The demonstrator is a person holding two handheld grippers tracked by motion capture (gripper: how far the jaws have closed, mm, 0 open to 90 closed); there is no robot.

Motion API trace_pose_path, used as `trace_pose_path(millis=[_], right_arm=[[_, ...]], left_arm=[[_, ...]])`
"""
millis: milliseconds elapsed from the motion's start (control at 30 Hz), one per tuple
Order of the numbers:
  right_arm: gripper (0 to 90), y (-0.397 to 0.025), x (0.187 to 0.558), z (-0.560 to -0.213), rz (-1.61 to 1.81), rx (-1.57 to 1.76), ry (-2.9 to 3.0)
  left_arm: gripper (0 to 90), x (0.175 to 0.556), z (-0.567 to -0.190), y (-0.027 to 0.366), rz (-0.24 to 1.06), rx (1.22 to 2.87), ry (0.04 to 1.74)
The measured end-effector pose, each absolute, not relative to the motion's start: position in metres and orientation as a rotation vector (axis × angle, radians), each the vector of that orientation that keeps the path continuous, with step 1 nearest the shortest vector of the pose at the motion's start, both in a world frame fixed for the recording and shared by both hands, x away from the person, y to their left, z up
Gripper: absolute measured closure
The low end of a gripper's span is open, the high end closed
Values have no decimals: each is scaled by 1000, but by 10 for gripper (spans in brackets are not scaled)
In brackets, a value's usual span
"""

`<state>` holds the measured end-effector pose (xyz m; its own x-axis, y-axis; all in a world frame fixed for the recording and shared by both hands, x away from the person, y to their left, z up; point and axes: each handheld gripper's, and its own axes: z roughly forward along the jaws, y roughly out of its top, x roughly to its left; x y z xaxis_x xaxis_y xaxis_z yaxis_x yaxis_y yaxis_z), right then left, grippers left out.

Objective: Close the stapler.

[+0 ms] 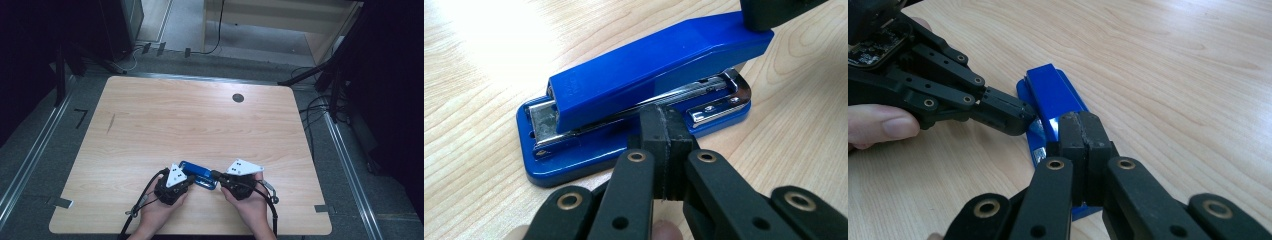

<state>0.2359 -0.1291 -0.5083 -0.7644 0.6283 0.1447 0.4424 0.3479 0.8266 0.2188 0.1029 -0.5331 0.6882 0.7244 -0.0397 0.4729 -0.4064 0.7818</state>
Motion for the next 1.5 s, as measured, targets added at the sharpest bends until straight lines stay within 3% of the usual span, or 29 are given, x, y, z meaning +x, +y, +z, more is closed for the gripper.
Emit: trace_pose_path(millis=[933, 1400, 1433, 1500], right_arm=[[900, -138, 215, -510, 1450, 1050, 2298], [900, -134, 205, -521, 1409, 1073, 2321], [900, -133, 205, -521, 1409, 1078, 2320], [900, -133, 205, -522, 1408, 1082, 2317]], left_arm=[[900, 212, -530, 111, 396, 2044, 933], [900, 191, -518, 176, 434, 1915, 1019], [798, 192, -519, 181, 438, 1897, 1032], [750, 193, -520, 197, 450, 1846, 1072]])
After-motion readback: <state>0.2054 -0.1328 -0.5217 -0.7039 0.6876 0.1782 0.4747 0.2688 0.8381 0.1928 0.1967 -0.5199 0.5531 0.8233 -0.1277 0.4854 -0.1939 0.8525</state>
